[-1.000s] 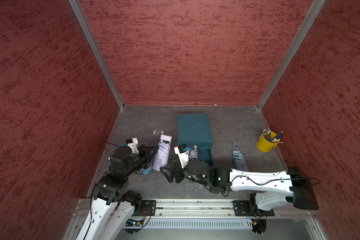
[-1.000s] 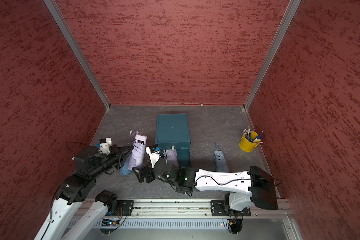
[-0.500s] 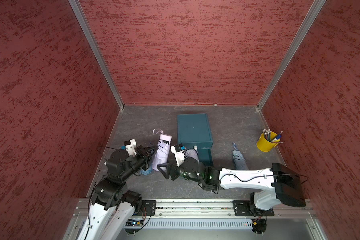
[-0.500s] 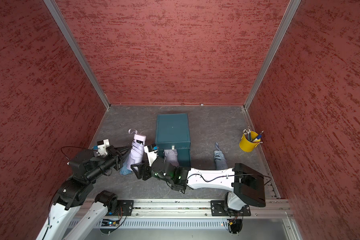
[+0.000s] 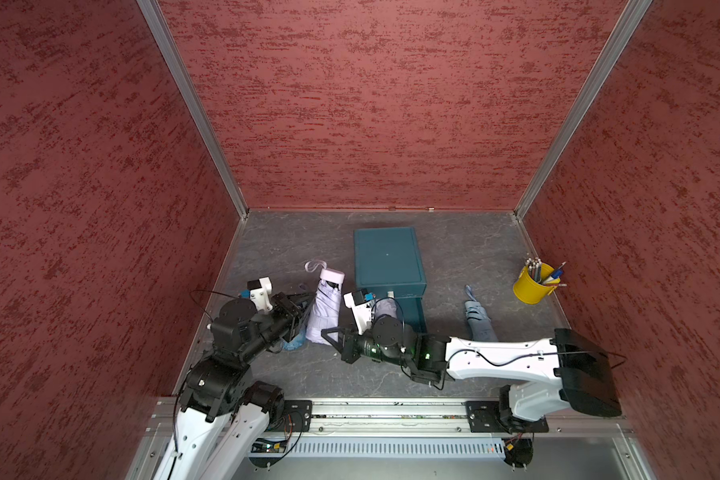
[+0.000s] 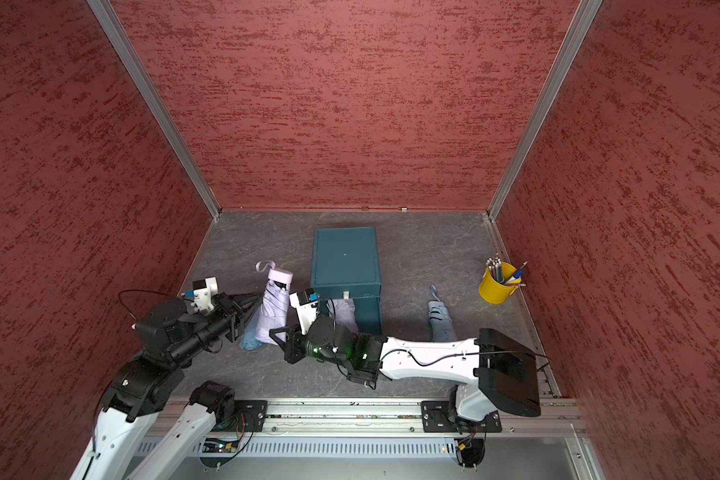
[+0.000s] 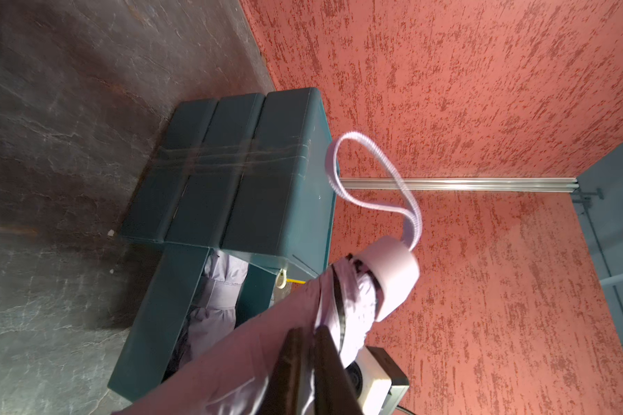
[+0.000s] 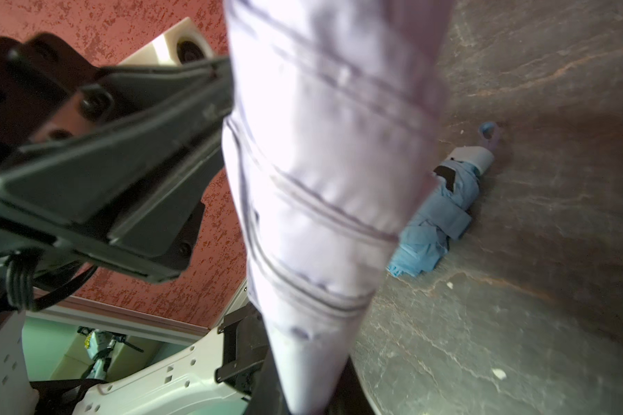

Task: Place the umbrella in the drawer by color
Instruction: Pick up the umbrella from the center of the board, then place the umbrella in the drawer.

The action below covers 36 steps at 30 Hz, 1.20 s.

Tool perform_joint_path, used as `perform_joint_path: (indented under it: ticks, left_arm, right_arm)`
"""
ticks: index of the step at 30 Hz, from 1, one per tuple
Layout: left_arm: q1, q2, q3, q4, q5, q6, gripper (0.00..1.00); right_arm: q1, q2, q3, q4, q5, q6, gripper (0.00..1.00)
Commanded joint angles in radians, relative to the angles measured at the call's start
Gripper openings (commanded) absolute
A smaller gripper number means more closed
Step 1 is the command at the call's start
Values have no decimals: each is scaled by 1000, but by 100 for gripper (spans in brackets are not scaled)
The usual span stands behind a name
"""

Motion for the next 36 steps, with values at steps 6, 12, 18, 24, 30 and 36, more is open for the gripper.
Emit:
perform_joint_path:
  ticks: [6,12,18,24,30,36]
  left_arm:
    - [-1,73,68,105,85,313,65]
    - [-66,155,85,151,109,465,69]
    - [-282,305,127,171,-87,577,73]
    - [-357,451,158,172,-240,616,76]
    - [-359,532,169,177,-299,642,77]
    - [-355,604,177,196,-303,672,78]
  right_arm:
    - [-3,-266,92,-571,-25,95,0]
    - [-7,-399,188,-1047,-98,256,0]
    - [-7,-547,91,-1118,-231,438,0]
    - [-12,-531,74,-1146,-266,459,0]
    - [-64,-479,-24,-971,-352,511,0]
    - [-167,-470,-43,-890,-437,512,0]
